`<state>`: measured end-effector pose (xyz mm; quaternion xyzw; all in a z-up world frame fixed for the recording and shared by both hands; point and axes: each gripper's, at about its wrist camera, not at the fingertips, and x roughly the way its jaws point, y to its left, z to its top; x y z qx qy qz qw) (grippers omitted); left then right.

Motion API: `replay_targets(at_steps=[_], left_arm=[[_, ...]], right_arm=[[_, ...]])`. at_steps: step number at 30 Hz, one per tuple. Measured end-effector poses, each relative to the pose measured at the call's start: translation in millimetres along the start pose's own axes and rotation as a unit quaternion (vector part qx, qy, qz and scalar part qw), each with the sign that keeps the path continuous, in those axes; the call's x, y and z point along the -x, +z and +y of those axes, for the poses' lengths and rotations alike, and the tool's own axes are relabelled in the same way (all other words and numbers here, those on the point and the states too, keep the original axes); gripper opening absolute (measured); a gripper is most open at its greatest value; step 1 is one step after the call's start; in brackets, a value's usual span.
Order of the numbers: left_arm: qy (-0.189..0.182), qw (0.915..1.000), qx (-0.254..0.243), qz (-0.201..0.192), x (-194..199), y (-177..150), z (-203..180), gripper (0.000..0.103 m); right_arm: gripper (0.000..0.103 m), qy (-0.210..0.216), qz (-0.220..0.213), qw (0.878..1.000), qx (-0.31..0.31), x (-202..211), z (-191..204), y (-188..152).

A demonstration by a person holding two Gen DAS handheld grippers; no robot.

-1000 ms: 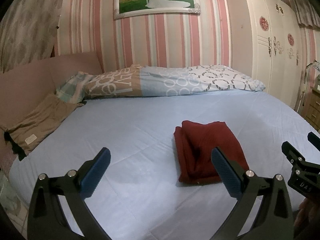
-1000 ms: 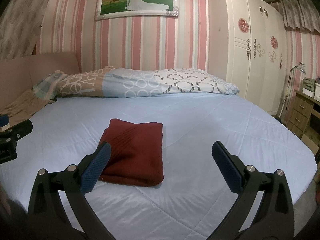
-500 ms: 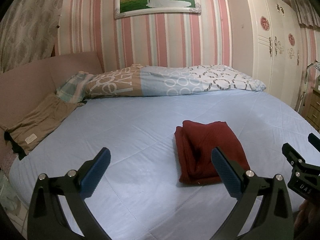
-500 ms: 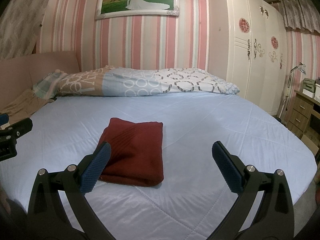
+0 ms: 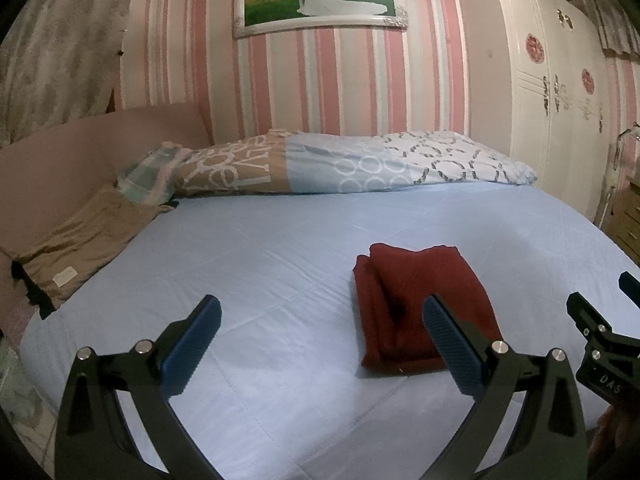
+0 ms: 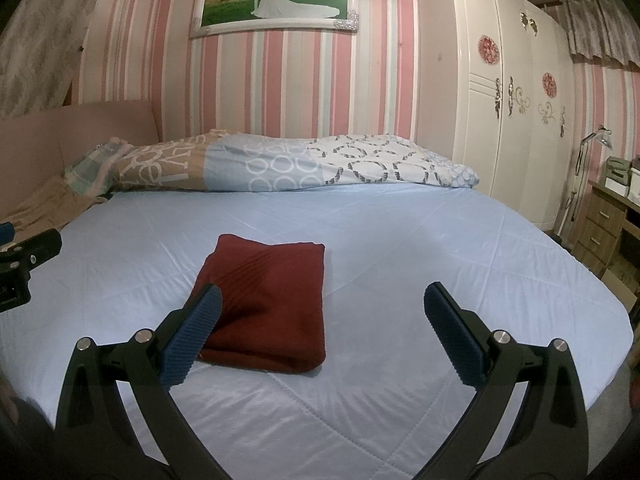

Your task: Fold small clothes

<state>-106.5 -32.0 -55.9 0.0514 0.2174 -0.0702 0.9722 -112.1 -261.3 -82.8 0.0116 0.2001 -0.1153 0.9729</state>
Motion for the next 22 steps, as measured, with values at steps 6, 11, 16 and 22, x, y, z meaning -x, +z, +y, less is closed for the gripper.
replay_targets(at_steps=[6, 11, 16, 22], left_arm=[[0.002, 1.0000, 0.001, 0.000, -0.2, 0.7, -0.5, 0.101], [-0.001, 1.0000, 0.000, 0.001, 0.1, 0.4, -0.6, 0.101], [-0.006, 0.9999, -0.008, 0.004, 1.8, 1.2, -8.2, 0.101], [-0.004, 0.9999, -0.012, 0.005, 3.3, 0.6, -10.0, 0.101]], right_arm=[[0.100, -0.001, -0.001, 1.000, 0.000, -0.5, 0.6, -0.2], [0.100, 0.000, -0.002, 1.000, 0.000, -1.7, -0.2, -0.3], [0.100, 0.000, -0.001, 1.000, 0.001, -2.5, -0.5, -0.6], [0.100, 0.000, 0.000, 1.000, 0.001, -2.8, 1.1, -0.5]])
